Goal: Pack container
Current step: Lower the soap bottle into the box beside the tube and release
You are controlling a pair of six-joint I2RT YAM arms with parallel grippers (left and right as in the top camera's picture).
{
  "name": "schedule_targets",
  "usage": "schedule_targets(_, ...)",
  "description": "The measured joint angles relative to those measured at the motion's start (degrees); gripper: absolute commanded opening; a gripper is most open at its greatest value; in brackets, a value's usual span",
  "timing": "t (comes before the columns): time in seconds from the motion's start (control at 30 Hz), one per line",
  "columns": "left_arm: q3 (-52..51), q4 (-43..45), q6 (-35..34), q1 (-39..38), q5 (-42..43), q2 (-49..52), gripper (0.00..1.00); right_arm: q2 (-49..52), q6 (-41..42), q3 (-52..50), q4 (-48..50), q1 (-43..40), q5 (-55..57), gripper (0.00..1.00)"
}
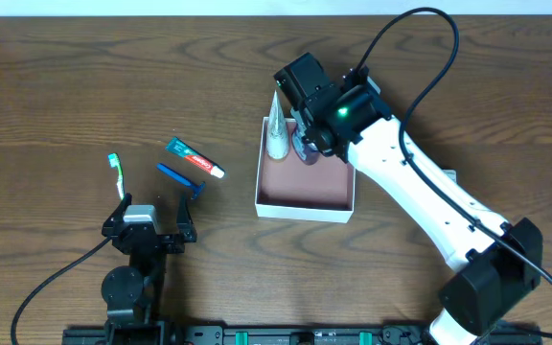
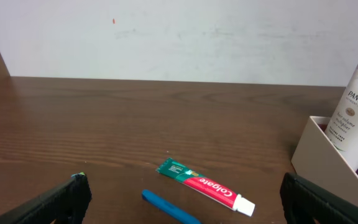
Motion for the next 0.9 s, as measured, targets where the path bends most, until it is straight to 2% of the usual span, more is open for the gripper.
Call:
schedule_targets(0.8, 0.0, 0.0, 0.0, 0.0, 0.0, 0.0, 0.98, 6.0, 1.0, 0.0, 3.4, 0.4, 0.6, 0.01)
schedule_targets(0.9, 0.0, 0.0, 0.0, 0.0, 0.0, 0.0, 0.98, 6.0, 1.0, 0.0, 4.5, 0.7, 0.8, 0.04)
